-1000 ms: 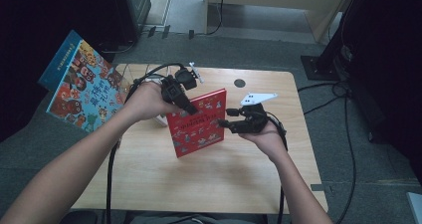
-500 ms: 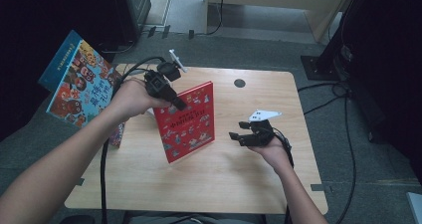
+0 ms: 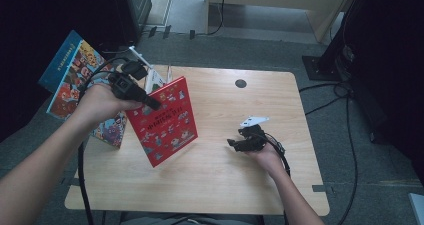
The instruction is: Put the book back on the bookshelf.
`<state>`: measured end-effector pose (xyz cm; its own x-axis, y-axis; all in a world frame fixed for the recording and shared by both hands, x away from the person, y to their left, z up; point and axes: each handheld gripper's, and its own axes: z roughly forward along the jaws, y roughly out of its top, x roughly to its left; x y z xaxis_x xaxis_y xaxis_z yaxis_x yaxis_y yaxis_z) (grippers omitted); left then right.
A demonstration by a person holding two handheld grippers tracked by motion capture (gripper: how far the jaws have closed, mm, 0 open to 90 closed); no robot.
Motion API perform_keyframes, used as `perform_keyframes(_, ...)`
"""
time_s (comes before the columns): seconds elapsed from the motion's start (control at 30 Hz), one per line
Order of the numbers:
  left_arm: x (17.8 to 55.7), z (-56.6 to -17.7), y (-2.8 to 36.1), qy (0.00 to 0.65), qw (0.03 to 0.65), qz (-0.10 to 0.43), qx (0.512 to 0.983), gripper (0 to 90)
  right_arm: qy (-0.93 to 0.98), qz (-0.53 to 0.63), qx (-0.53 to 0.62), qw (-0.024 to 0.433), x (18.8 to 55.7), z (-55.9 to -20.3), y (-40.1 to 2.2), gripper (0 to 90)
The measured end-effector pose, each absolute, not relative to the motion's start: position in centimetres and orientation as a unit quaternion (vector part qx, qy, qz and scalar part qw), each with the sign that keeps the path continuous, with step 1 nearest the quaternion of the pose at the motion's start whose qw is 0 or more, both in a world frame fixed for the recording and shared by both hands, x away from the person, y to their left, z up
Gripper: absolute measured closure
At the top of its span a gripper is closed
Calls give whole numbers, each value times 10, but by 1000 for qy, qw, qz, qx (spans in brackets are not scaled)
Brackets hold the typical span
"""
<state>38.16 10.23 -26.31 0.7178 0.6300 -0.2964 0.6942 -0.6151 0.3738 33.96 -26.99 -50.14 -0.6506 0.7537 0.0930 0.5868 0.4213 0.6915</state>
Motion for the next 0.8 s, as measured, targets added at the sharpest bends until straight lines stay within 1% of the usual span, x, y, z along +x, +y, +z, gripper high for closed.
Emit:
perform_keyframes(0.13,377,-264,123,392,240,-70,885,793,840,349,400,116,341,-511,-264,319)
perform_keyframes(0.37,371,-261,152,420,253,-72,869,792,832,356,404,132,342,-516,-262,316)
perform_keyframes(0.43,370,-261,159,425,257,-74,865,792,830,358,404,138,341,-517,-262,317)
perform_keyframes(0.5,369,-261,168,433,261,-78,859,792,829,363,392,164,337,-521,-262,294)
perform_keyframes(0.63,369,-261,185,450,267,-84,848,792,826,367,397,163,338,-522,-264,291)
perform_keyframes(0.7,368,-261,192,457,270,-82,843,792,823,368,400,166,338,-523,-263,262)
perform_keyframes(0.73,368,-260,196,458,270,-81,843,792,819,371,404,168,338,-524,-263,233)
perform_keyframes(0.8,367,-260,203,466,269,-81,839,792,817,374,405,170,338,-525,-263,223)
